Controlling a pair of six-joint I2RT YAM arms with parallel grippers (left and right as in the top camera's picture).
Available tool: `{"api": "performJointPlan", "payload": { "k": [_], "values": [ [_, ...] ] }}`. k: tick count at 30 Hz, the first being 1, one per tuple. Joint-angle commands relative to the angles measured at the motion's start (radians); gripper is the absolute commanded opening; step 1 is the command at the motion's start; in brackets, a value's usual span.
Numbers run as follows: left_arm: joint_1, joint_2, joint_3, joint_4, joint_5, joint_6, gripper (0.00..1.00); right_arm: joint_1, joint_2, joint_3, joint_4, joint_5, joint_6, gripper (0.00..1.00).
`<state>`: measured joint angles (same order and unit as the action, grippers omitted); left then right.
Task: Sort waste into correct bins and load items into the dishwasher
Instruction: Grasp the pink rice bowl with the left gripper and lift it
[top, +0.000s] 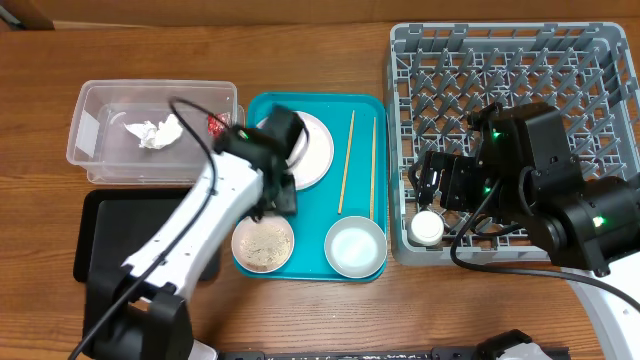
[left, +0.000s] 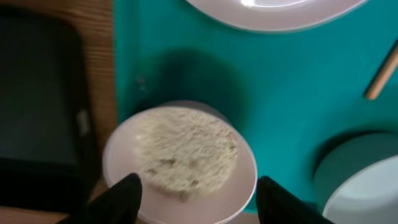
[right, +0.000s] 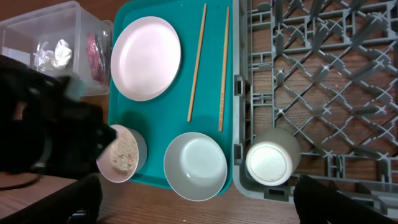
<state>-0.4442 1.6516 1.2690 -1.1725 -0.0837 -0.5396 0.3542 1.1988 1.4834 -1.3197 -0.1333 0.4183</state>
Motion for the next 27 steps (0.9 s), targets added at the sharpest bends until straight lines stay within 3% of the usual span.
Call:
{"api": "performJointPlan", "payload": {
  "k": [1, 8, 12, 16, 22, 27],
  "values": [
    [-0.054, 0.006, -0.128, 0.121, 0.086, -0.073, 0.58, -0.001, -0.005, 0.01, 0.005, 0.001, -0.004, 1.0],
    [-0.172, 0.011, -0.241, 0.291, -0.024, -0.081, 0.51, -0.001, -0.005, 0.01, 0.005, 0.001, -0.004, 1.0],
    [-0.185, 0.011, -0.267, 0.299, -0.079, -0.123, 0.18, -0.001, -0.005, 0.01, 0.004, 0.001, -0.004, 1.0],
    [-0.183, 0.011, -0.277, 0.3, -0.076, -0.122, 0.06, -0.001, -0.005, 0.01, 0.004, 0.001, -0.004, 1.0],
    [-0.184, -0.002, -0.259, 0.29, 0.01, -0.083, 0.04, -0.001, -0.005, 0.01, 0.004, 0.001, -0.004, 1.0],
    [-0.179, -0.095, -0.158, 0.194, 0.034, -0.043, 0.04, -0.001, -0.006, 0.01, 0.003, 0.001, -0.004, 1.0]
  ]
}}
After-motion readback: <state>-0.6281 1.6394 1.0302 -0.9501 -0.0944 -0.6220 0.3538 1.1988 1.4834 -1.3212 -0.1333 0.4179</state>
